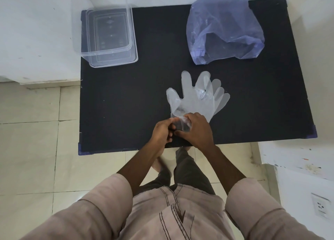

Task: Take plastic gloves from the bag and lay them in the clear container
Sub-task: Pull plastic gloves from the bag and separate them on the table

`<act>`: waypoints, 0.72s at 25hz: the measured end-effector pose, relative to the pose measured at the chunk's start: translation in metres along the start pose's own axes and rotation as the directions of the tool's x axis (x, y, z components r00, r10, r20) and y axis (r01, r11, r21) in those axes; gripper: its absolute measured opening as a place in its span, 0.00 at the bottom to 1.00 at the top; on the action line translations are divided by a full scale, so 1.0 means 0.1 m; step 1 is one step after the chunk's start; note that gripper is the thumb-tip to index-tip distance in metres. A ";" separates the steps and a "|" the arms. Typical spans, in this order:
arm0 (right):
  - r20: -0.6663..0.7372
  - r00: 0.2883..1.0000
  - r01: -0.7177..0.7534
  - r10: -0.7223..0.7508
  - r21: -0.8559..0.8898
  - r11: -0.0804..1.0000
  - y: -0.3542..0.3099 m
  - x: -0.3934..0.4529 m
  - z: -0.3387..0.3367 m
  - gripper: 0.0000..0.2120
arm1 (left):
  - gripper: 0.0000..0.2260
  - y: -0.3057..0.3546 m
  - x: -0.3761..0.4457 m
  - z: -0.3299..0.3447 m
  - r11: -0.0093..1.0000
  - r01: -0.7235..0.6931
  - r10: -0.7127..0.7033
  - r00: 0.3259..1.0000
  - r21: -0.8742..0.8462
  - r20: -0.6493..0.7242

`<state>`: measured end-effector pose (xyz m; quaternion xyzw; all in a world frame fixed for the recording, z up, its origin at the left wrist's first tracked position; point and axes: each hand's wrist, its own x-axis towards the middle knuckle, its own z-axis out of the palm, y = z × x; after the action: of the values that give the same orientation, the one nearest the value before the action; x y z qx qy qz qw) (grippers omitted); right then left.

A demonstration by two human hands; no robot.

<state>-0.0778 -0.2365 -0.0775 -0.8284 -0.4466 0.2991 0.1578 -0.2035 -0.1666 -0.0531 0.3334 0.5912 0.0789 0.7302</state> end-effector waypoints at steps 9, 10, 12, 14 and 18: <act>-0.268 0.963 -0.036 0.039 0.017 0.999 -0.06 0.03 0.00 0.11 | 0.14 -0.26 -0.06 -0.08 0.232 -0.500 0.676 0.700 0.834 0.232; -0.264 0.964 -0.033 0.035 0.012 0.999 -0.06 0.04 -0.02 0.12 | 0.19 -0.36 -0.07 -0.10 -0.045 -0.498 0.675 0.624 0.866 0.394; -0.256 0.966 -0.032 0.030 -0.002 0.999 -0.04 0.05 -0.05 0.14 | 0.28 -0.50 -0.03 -0.09 -0.312 -0.472 0.551 0.617 0.825 0.562; -0.251 0.968 -0.021 0.018 -0.012 1.000 -0.04 0.05 -0.08 0.15 | 0.32 -0.54 0.03 -0.07 -0.374 -0.451 0.438 0.684 0.810 0.583; -0.247 0.969 -0.012 0.010 -0.007 1.000 -0.04 0.05 -0.11 0.16 | 0.35 -0.59 0.15 -0.04 -0.422 -0.442 0.314 0.748 0.792 0.585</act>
<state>-0.0718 -0.2300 -0.0688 -0.8623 -0.4201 0.1928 0.2068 -0.2195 -0.2021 -0.0995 0.9496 0.2293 -0.1672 0.1331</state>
